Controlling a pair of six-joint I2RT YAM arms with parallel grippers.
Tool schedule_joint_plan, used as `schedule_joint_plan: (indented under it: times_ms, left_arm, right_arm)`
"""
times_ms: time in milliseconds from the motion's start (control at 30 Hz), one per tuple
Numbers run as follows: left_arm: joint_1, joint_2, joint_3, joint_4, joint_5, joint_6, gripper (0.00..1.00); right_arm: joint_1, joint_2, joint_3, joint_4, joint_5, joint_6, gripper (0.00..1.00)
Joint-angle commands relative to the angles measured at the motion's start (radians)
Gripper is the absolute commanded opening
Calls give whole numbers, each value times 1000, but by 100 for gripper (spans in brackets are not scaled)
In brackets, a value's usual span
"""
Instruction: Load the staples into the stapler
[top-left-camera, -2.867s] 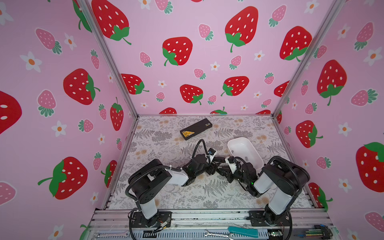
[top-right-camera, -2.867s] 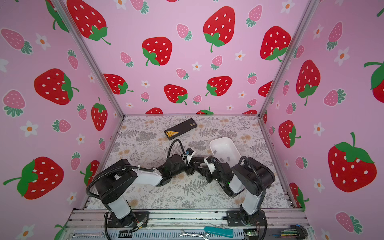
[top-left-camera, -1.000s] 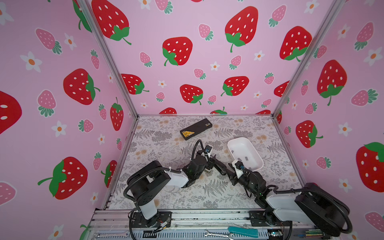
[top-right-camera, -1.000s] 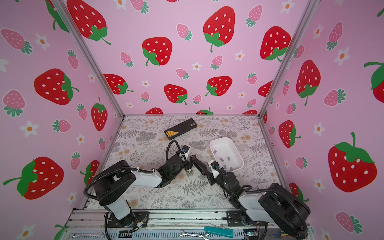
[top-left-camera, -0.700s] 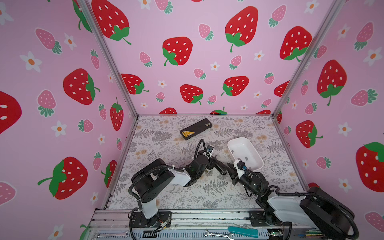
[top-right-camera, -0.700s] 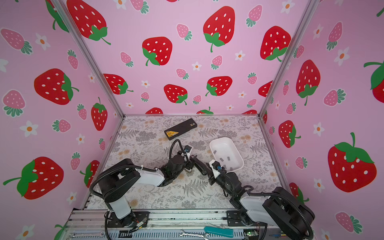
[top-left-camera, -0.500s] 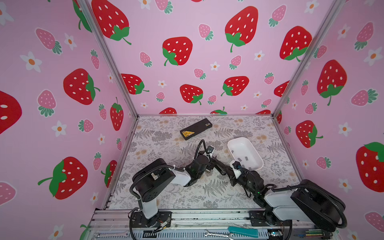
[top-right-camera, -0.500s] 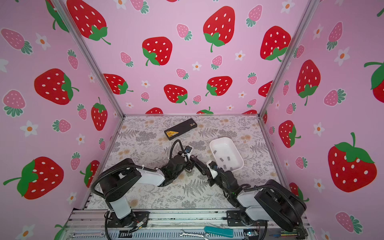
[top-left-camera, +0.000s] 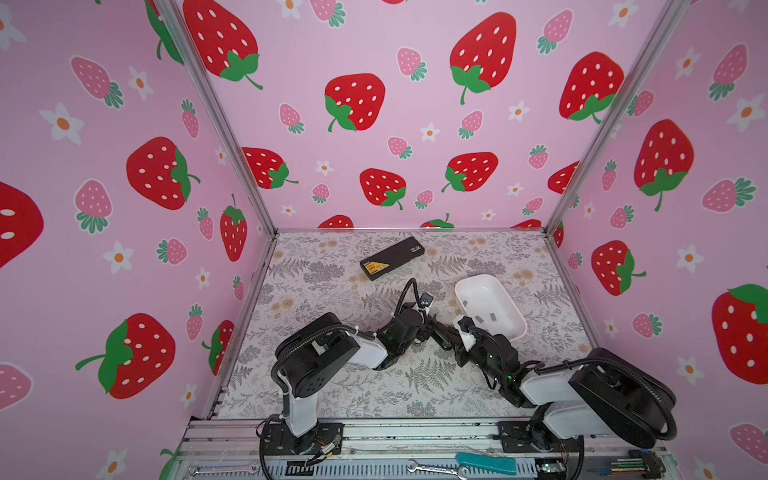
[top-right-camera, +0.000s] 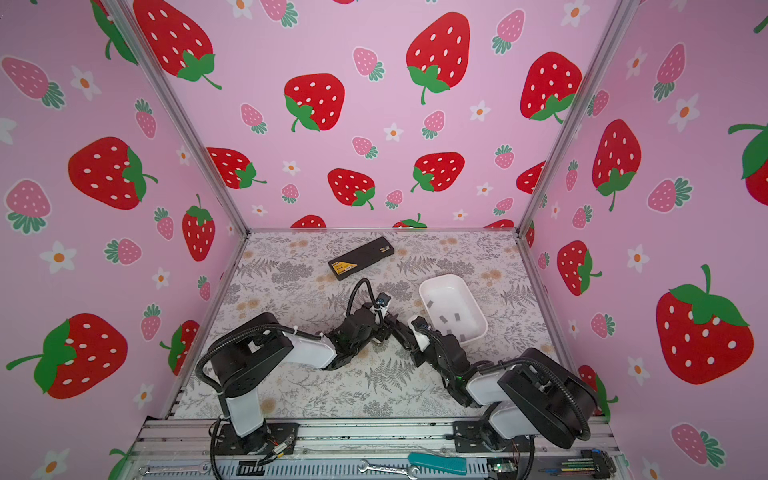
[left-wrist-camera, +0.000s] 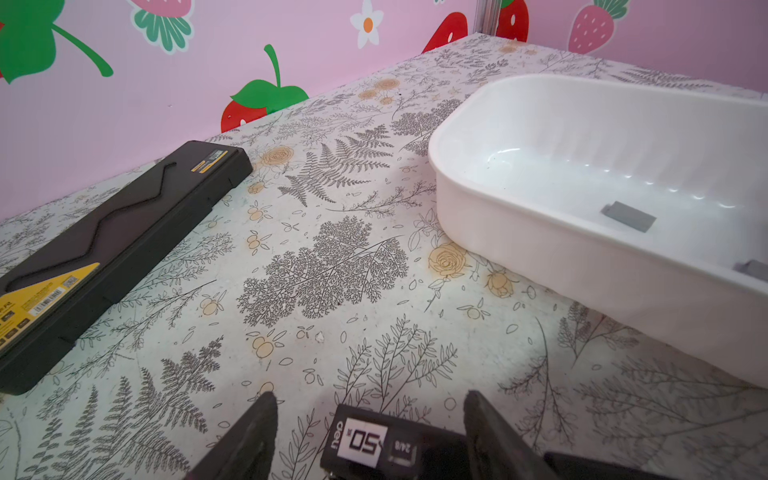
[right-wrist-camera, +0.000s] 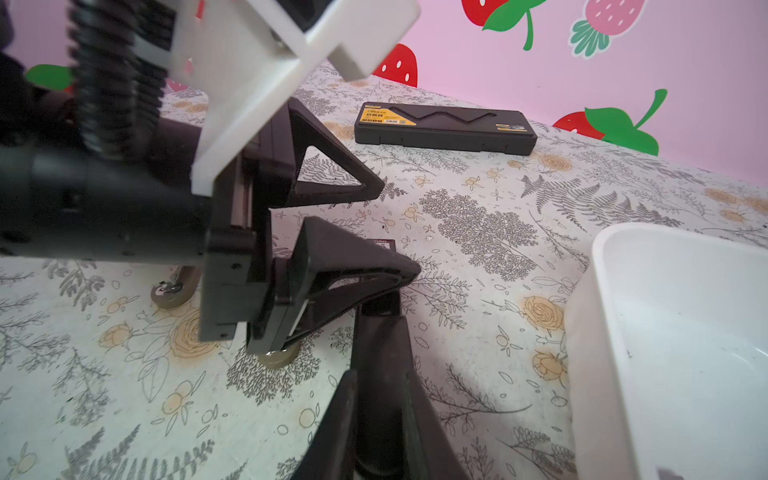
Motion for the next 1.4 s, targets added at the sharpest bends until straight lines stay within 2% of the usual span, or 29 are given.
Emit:
schedule_joint_plan:
  times_ms: [0,600,833,1033,1367]
  left_arm:
    - [-5,12,30,-10,21,23,72]
    - [-5,14,43,-36,28,37,72]
    - [-11,25,58,-48,22,45,72]
    - [-11,40,71,-61,17,46,72]
    - [-13,43,77,-61,9,44,72]
  right_arm:
    - [4,28,20,-28,48,-18,21]
    - [5,173,20,36,12,8,22]
    - [5,322,-6,152,23,37,20]
    - [4,405,4,182,27,69,18]
    - [4,432,7,198,38,84,17]
